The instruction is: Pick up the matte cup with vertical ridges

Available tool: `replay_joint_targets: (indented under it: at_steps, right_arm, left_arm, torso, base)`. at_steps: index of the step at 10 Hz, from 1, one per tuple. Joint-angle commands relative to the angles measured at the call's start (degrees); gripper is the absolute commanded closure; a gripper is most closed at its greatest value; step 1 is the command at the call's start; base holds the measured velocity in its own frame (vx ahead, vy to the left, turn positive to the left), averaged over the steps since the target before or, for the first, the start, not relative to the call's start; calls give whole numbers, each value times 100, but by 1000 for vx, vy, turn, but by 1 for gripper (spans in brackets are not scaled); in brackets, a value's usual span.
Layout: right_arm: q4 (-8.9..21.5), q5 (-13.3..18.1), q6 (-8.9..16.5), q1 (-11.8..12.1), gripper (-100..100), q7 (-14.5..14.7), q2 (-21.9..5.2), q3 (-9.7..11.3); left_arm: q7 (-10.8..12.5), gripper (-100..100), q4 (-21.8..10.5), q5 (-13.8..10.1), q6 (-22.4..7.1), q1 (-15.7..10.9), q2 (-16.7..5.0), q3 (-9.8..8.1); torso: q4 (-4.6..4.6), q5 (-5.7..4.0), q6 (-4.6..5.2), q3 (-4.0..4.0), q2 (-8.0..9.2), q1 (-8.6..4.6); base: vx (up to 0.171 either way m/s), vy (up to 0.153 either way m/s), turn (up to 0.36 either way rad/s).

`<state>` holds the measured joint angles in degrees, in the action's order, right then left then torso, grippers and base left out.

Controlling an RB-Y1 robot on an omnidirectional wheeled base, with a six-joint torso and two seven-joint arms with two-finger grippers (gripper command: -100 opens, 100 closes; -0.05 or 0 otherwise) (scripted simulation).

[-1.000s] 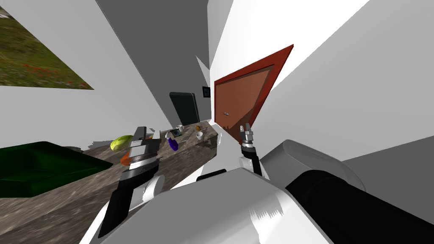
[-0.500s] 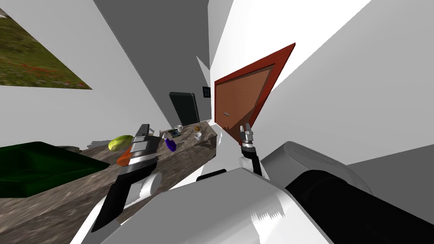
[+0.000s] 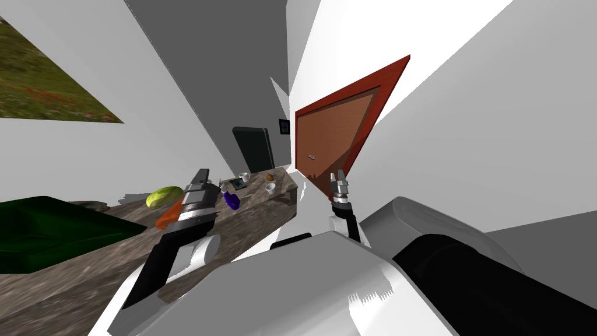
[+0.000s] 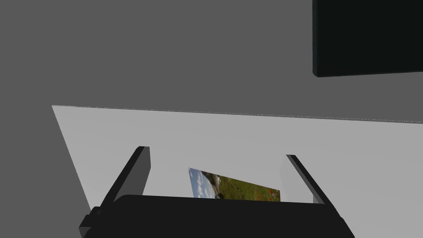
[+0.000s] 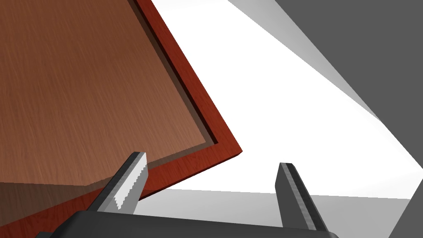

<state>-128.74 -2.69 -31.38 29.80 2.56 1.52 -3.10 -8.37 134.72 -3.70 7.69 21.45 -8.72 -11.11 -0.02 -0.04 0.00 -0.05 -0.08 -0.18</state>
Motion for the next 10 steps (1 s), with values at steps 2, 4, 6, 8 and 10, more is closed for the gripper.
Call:
replay_joint_targets:
  at_steps: [2, 4, 6, 8, 10]
  right_arm:
    - [0, 0, 0, 0, 0, 0, 0, 0]
    - [0, 0, 0, 0, 0, 0, 0, 0]
    - [0, 0, 0, 0, 0, 0, 0, 0]
    - [0, 0, 0, 0, 0, 0, 0, 0]
    - [0, 0, 0, 0, 0, 0, 0, 0]
  left_arm:
    - [-37, -100, 19, -26, -356, -51, -35, -65]
    - [-131, -100, 39, -61, -732, -187, -75, -175]
    - [-230, -100, 57, -95, -1027, -327, -107, -286]
    - [-230, -100, 57, -95, -1245, -327, -107, -286]
    - [-333, -100, 74, -128, -1607, -469, -133, -397]
  torso:
    - [-1, 0, 0, -1, -1, 0]
    - [0, 0, 0, 0, 0, 0]
    - [0, 1, 0, 0, 1, 6]
    - [-1, -1, 0, -1, -2, -2]
    - [-1, 0, 0, -3, -5, 1]
  base:
    - [17, -36, 13]
    - [18, -56, 26]
    - [18, -39, 19]
    - [22, -43, 11]
    - [33, -55, 28]
